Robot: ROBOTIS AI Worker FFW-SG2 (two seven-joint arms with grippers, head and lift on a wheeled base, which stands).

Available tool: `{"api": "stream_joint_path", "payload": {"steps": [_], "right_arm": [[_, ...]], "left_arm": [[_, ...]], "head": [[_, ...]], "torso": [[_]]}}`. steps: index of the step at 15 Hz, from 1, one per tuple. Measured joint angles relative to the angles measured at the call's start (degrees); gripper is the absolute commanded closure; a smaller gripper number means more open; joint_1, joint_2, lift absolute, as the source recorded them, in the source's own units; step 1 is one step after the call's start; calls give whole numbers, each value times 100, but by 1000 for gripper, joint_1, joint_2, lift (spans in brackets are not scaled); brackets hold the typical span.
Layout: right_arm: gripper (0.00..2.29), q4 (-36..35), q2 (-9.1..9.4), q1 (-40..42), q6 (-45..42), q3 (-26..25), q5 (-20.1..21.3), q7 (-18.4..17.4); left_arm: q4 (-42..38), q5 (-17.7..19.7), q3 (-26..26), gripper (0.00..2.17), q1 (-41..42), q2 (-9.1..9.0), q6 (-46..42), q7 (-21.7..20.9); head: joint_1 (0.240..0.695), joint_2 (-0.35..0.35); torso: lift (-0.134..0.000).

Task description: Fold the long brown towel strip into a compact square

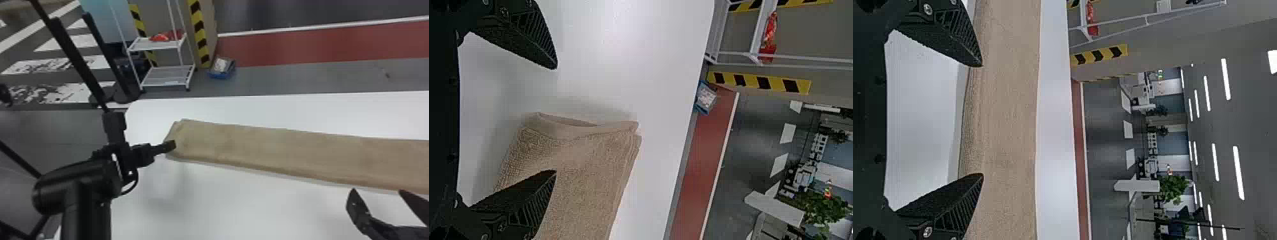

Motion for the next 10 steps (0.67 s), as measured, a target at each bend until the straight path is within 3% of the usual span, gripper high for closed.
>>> {"api": "stream_joint_path", "payload": {"steps": [9,10], "right_arm": [[100,205,27,-149,64,-35,7,0],[100,216,27,-158,64,-48,7,0]], "left_arm": [[1225,-100,-562,147,-762,-23,-515,188],[1317,-119,-588,225,-816,-16,-516,210]], "head": [[695,163],[695,161]], "torso": [[-126],[-126]]}}
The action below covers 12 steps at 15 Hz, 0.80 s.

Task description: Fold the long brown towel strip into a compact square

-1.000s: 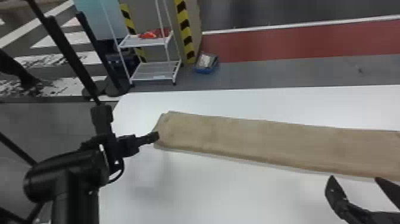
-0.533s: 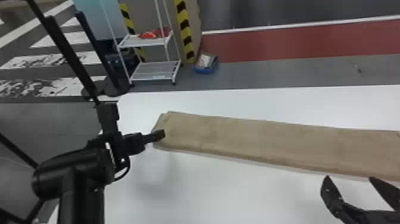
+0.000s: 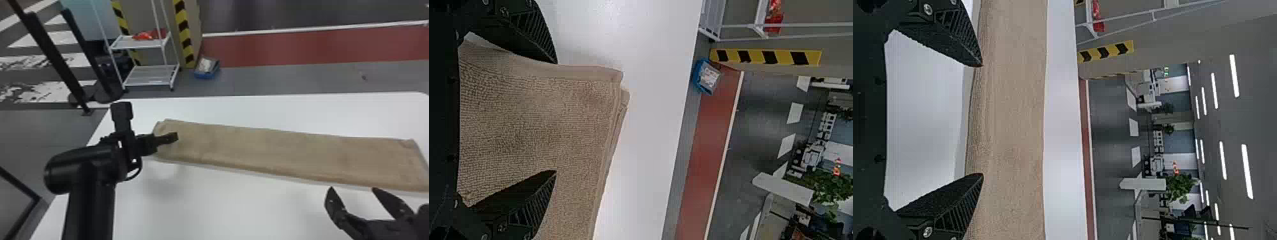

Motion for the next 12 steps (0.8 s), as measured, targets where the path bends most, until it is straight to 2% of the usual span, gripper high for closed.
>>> {"api": "stream_joint_path", "payload": {"steps": [2,3,4,5,6,9,12], "right_arm": [[100,29,0,-26,9,-21,0,0],[100,52,1,-48,15,-27,0,0],[100,73,5,-71,23,-26,0,0],[100,88,8,-90,30,-21,0,0],[100,101,9,-102,35,-17,0,0],[100,143,6,-133,52,-15,0,0],[100,160,2,-138,51,-22,0,0]], "left_arm": [[96,-47,-26,485,-60,24,2,-32],[108,-106,-33,707,-69,34,8,-109],[111,-171,-34,981,-69,41,13,-227],[111,-234,-33,1349,-64,46,15,-368],[101,-275,-31,1588,-41,48,16,-450],[-103,-314,-15,1656,126,45,17,-528],[-812,-281,82,1659,565,40,28,-597]], "head": [[695,157],[695,155],[695,155],[695,154],[695,152],[695,154],[695,166]], "torso": [[-126],[-126],[-126],[-126],[-126],[-126],[-126]]}}
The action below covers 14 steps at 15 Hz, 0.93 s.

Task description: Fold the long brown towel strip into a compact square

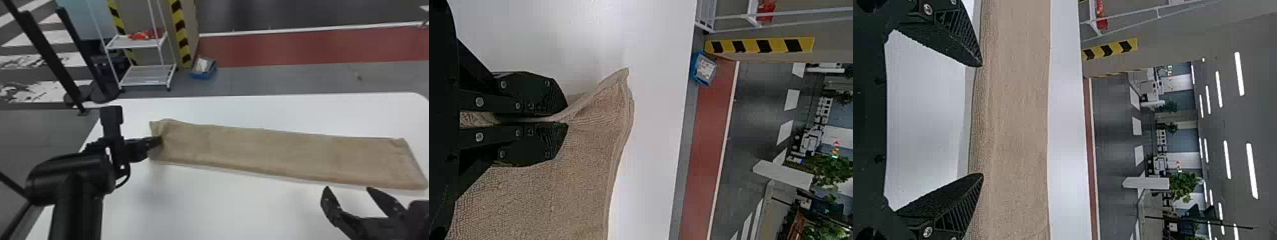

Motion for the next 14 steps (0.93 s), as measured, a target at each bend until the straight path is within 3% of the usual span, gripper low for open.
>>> {"api": "stream_joint_path", "payload": {"steps": [2,3,10,14], "right_arm": [[100,1,7,0,0,-1,0,0],[100,1,11,0,0,-1,0,0],[100,-68,-4,23,-31,-271,-193,0],[100,-173,26,58,-33,-676,-476,0]], "left_arm": [[-558,58,144,1679,400,-17,6,-151],[-844,101,283,1814,620,-35,6,-279],[-1844,445,1583,1818,1284,-42,136,-872],[-2649,480,1623,1818,1285,-94,850,-789]], "head": [[695,175],[695,182],[695,270],[695,243]], "torso": [[-126],[-126],[-126],[-126]]}}
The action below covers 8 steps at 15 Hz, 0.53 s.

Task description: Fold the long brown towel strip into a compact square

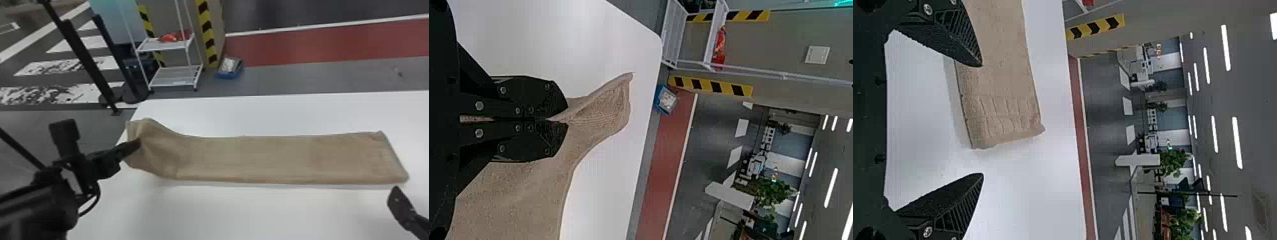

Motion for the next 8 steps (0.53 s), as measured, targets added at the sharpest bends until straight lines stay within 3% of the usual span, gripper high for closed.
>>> {"api": "stream_joint_path", "payload": {"steps": [2,3,5,7,8], "right_arm": [[100,-49,23,28,0,-185,-117,0],[100,-69,40,44,0,-273,-171,0],[100,-110,61,82,0,-404,-253,0],[100,-130,57,99,0,-463,-307,0],[100,-136,51,108,0,-471,-330,0]], "left_arm": [[-663,5,-471,1818,2,-143,525,264],[-1024,-68,-941,1818,1,-239,802,495],[-1494,-457,-2206,1814,-82,-309,1165,908],[-1568,-998,-3397,1814,-241,-317,1241,1333],[-1513,-1219,-3943,1814,-292,-318,1246,1612]], "head": [[695,184],[695,100],[695,14],[695,-113],[695,-137]], "torso": [[-126],[-126],[-126],[-126],[-126]]}}
